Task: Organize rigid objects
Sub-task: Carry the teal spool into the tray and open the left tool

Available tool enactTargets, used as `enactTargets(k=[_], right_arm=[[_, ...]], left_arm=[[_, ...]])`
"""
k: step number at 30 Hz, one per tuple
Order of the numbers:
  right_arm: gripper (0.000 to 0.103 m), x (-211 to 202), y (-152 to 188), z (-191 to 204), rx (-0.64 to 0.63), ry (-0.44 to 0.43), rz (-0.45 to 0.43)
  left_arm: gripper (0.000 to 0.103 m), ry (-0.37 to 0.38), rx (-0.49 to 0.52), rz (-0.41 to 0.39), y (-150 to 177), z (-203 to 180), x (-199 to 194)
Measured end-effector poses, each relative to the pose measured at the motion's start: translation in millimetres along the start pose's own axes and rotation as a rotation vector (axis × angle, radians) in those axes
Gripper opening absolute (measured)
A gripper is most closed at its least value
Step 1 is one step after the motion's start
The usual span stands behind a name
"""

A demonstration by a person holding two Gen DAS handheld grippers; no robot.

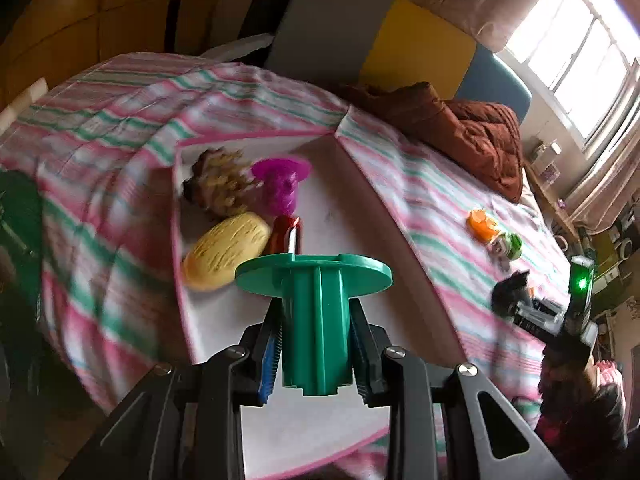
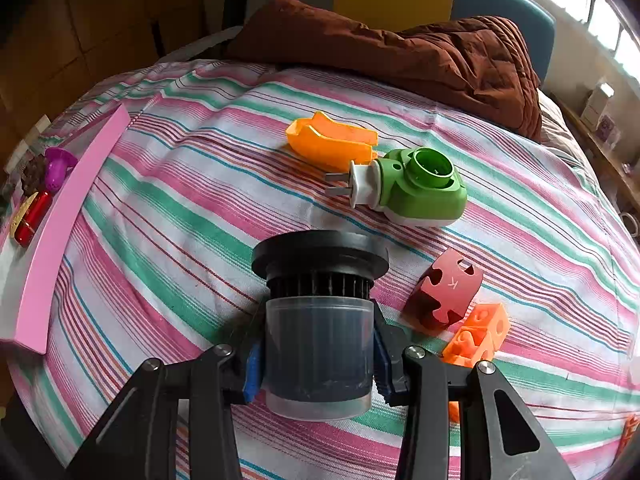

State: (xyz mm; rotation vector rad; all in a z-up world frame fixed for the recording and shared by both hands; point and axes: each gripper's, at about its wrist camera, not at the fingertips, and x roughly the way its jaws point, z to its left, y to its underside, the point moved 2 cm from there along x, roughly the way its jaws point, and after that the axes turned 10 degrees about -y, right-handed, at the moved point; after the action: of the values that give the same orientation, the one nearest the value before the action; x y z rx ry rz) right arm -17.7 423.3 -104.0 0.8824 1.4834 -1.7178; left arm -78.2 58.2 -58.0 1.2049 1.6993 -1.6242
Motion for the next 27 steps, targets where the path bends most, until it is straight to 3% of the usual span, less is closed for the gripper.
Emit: enactTargets(k=[8,15,21,27], right_arm=[[0.043,0,-1,0,-0.007,0.005,0.003],[0.043,0,-1,1,-0.01,0.009,0.004],[0.043,1,0,2,-0.011,0.01,0.004],[0.043,1,0,2,-0.014,0.013,0.004]], left_arm=[[0.03,0.036,-0.06,-0.01,-42,-19,32],[0.03,-0.001,-0.088,0.02,-72,-21,78],[0.032,-0.021,-0.084,0.082,-78,-23,110],[0.034,-0.044,-0.048,0.05,-77,-25,101]])
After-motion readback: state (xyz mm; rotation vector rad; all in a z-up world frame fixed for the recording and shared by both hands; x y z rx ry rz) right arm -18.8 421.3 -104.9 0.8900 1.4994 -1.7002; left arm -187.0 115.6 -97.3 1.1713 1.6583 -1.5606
